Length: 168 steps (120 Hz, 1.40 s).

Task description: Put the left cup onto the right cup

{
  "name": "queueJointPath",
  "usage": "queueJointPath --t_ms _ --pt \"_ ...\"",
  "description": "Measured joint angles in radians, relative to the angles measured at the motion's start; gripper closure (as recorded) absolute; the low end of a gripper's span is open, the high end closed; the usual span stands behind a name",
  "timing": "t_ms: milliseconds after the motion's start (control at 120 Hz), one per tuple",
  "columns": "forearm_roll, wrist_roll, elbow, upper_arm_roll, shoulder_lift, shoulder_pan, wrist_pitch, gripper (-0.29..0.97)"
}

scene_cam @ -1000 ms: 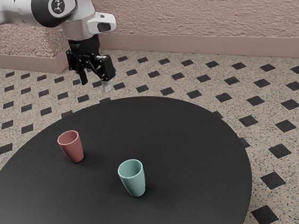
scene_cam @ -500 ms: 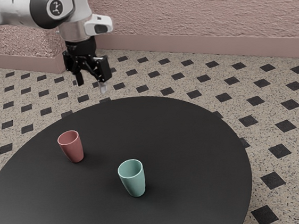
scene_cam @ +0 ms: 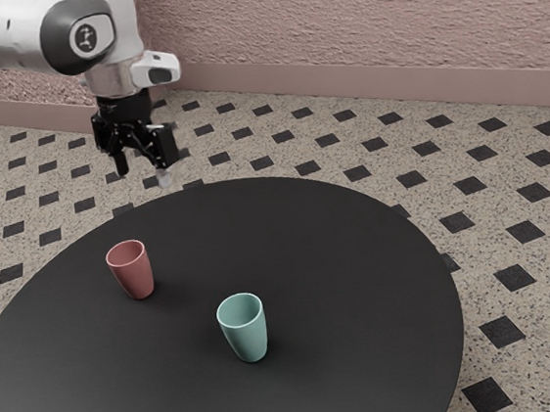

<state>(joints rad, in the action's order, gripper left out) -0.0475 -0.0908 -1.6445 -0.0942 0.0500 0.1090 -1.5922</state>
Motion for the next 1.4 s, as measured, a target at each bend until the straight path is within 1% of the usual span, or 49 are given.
queueJointPath --t_ms 175,475,850,1400 --pt "0.0 -0.015 -0.047 -0.023 -0.002 0.002 -0.039 0.0" --pt "-0.001 -0.038 -0.104 -0.033 -0.002 -0.01 -0.1 0.0" --pt "-0.002 -0.064 -0.141 -0.032 0.001 -0.093 -0.151 0.0" --pt "-0.006 -0.105 -0.19 -0.032 0.002 -0.163 -0.194 0.0"
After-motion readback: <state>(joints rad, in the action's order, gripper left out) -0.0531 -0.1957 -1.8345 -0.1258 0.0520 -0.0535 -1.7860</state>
